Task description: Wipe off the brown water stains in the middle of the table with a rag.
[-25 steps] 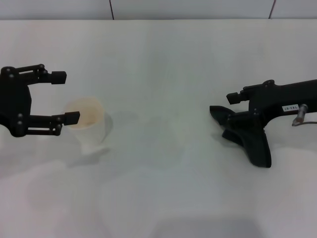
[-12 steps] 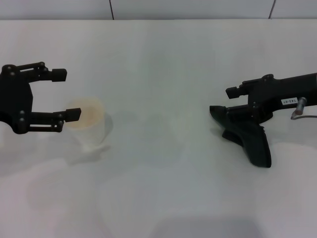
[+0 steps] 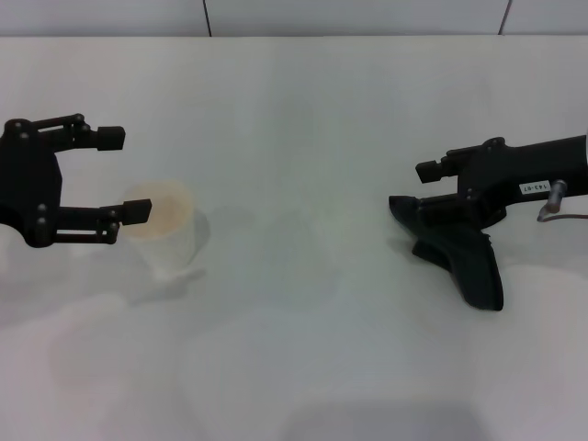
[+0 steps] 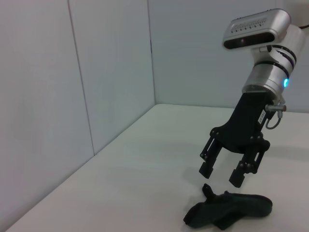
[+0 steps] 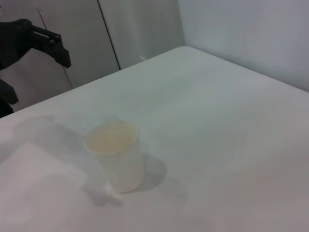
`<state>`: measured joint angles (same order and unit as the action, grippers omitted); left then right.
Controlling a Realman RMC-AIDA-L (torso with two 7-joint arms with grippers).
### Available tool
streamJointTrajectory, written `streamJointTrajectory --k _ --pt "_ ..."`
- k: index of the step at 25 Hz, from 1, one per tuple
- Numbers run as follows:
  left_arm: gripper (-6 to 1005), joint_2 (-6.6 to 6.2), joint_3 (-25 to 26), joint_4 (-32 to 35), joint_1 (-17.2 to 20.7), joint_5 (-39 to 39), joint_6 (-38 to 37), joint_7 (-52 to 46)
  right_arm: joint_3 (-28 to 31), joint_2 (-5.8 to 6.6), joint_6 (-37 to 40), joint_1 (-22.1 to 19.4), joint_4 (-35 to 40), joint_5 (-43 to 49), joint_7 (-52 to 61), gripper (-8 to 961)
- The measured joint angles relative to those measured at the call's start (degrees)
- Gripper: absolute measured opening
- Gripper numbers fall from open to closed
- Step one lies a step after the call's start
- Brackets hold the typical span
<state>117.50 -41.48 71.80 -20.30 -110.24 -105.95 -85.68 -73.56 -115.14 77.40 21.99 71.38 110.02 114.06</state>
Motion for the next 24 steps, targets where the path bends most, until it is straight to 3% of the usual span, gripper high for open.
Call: streamJointTrajectory --k 24 --pt "860 0.00 0.0 0.0 -0.4 -0.1 -0.1 0.0 0.6 0.00 0.2 -0.2 0.0 -0.8 0.0 645"
